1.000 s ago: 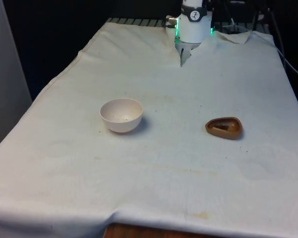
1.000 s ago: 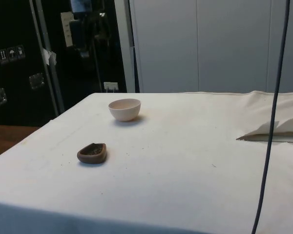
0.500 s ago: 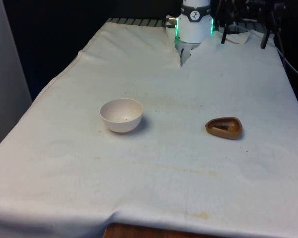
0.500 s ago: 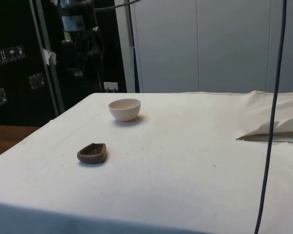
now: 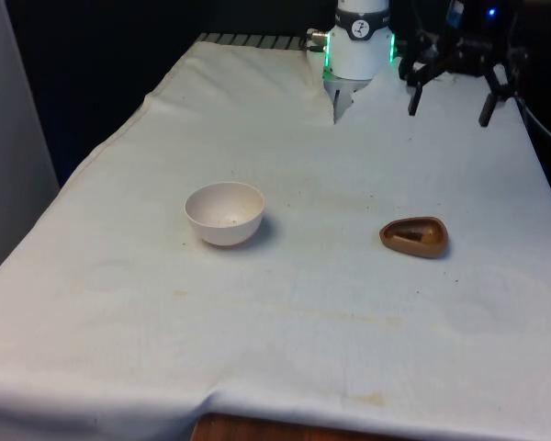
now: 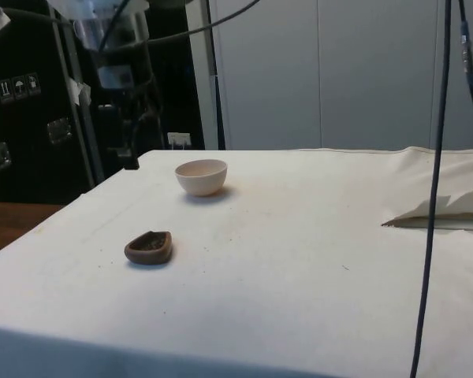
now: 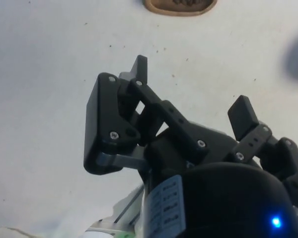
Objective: Pour the coffee beans from the cup into the bowl.
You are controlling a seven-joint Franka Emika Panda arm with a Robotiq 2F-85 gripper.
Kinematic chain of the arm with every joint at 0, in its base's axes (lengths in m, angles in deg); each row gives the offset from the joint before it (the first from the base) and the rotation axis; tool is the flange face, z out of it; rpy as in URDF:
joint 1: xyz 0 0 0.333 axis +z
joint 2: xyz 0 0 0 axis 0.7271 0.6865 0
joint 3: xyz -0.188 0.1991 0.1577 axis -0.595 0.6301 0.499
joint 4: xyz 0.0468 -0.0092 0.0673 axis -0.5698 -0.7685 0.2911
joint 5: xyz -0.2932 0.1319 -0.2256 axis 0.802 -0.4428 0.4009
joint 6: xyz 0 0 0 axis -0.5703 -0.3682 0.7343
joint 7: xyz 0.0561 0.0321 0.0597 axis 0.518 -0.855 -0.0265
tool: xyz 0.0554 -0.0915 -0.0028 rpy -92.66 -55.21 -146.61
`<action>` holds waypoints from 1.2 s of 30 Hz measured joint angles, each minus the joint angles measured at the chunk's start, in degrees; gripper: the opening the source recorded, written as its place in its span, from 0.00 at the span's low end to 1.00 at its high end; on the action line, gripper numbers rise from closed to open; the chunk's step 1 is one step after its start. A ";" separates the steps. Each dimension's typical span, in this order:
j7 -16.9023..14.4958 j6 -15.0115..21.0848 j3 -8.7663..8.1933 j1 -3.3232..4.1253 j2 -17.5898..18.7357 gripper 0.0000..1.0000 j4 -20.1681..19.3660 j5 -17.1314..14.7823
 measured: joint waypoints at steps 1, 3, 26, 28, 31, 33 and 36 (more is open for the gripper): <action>-0.17 0.23 0.00 0.00 0.23 1.00 -0.06 0.23; -0.74 0.92 -0.06 -0.11 0.69 1.00 -0.17 0.57; 1.60 5.04 0.86 -0.29 7.16 1.00 1.38 7.16; 2.01 5.56 0.80 -0.34 8.37 1.00 1.95 7.33; 2.06 5.79 0.69 -0.40 9.05 1.00 2.23 7.33; 2.12 6.02 0.69 -0.52 9.57 1.00 2.52 7.33; 2.35 6.76 0.69 -0.69 10.54 1.00 2.81 7.33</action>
